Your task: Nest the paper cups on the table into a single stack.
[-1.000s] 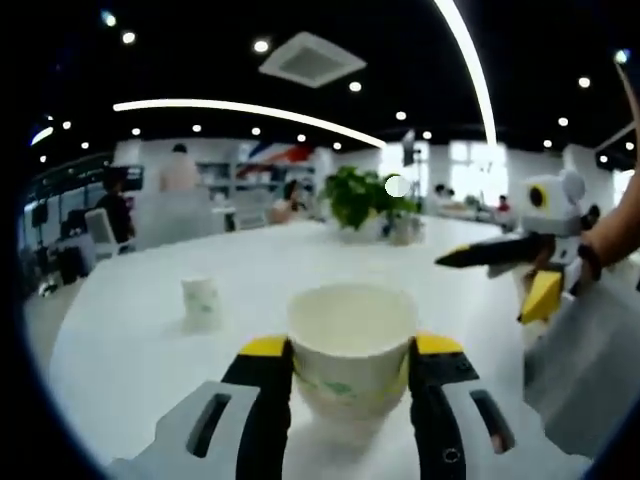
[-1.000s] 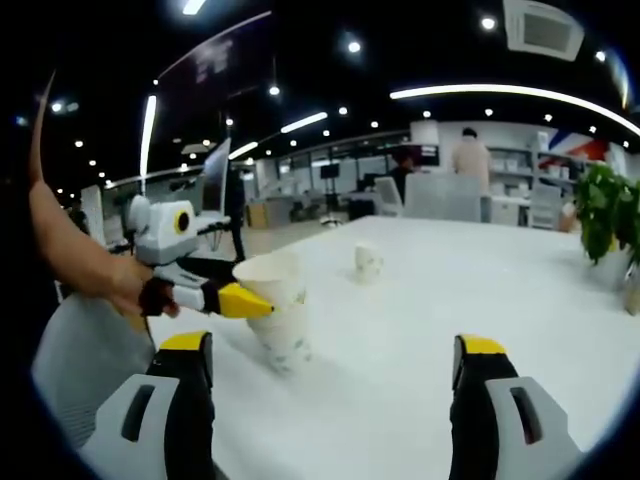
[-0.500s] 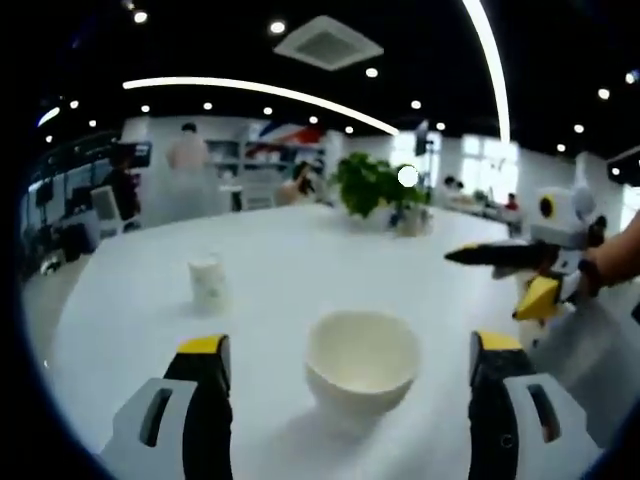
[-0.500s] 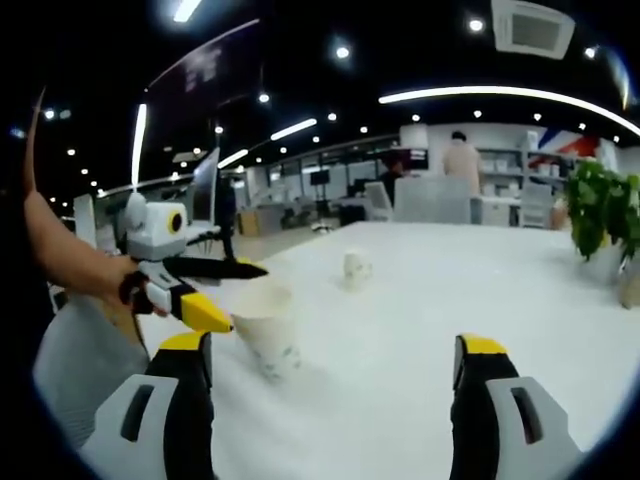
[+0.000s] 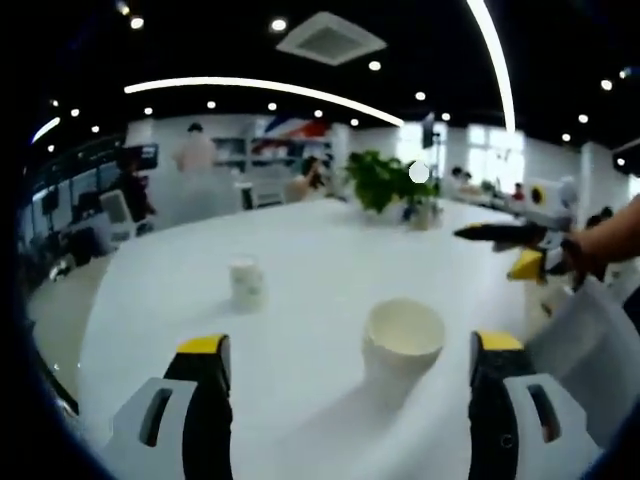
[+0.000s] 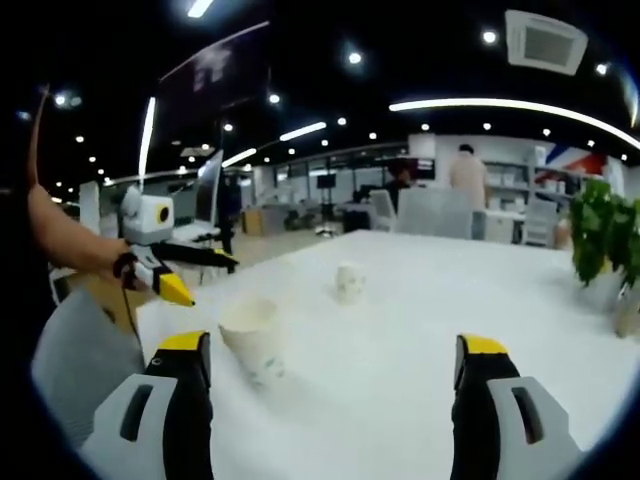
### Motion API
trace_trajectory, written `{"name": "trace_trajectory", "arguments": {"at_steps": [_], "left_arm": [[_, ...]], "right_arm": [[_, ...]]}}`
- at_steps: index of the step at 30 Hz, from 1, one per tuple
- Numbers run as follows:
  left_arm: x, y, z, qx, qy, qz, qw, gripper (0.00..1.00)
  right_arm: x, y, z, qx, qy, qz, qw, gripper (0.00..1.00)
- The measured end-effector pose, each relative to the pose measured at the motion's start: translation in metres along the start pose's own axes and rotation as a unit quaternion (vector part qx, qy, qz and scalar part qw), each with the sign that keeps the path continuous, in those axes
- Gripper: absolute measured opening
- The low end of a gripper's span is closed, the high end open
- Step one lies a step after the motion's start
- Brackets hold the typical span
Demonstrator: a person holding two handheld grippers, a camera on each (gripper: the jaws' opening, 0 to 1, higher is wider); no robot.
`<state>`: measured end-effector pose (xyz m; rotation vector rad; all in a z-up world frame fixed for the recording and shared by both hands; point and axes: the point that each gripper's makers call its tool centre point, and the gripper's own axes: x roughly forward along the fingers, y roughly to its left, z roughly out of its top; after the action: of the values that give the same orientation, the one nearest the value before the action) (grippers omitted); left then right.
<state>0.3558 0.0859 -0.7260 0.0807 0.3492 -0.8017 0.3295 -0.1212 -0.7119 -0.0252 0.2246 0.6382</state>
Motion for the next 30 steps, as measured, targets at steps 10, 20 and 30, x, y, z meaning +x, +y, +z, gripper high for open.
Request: {"name": "trace_trajectory", "arguments": {"at_steps": [10,20,30], "left_arm": [[-0.032,0.022,-0.009,-0.016,0.007,0.025,0.9995,0.99],[-0.052,0.035,-0.016,-0.022,-0.003,0.039,0.9990,0.99],[-0.058,0.041,-0.014,-0.030,-0.022,0.044,0.9983,0.99]], "right_arm": [[0.003,-0.011,0.002,-0.004,0.002,0.010,0.9999,1.00],[0.002,-0.006,0.004,0.008,-0.004,0.023,0.9997,1.00],[0.002,-0.001,-0.001,-0.003,0.001,0.025,0.9997,1.00]]}}
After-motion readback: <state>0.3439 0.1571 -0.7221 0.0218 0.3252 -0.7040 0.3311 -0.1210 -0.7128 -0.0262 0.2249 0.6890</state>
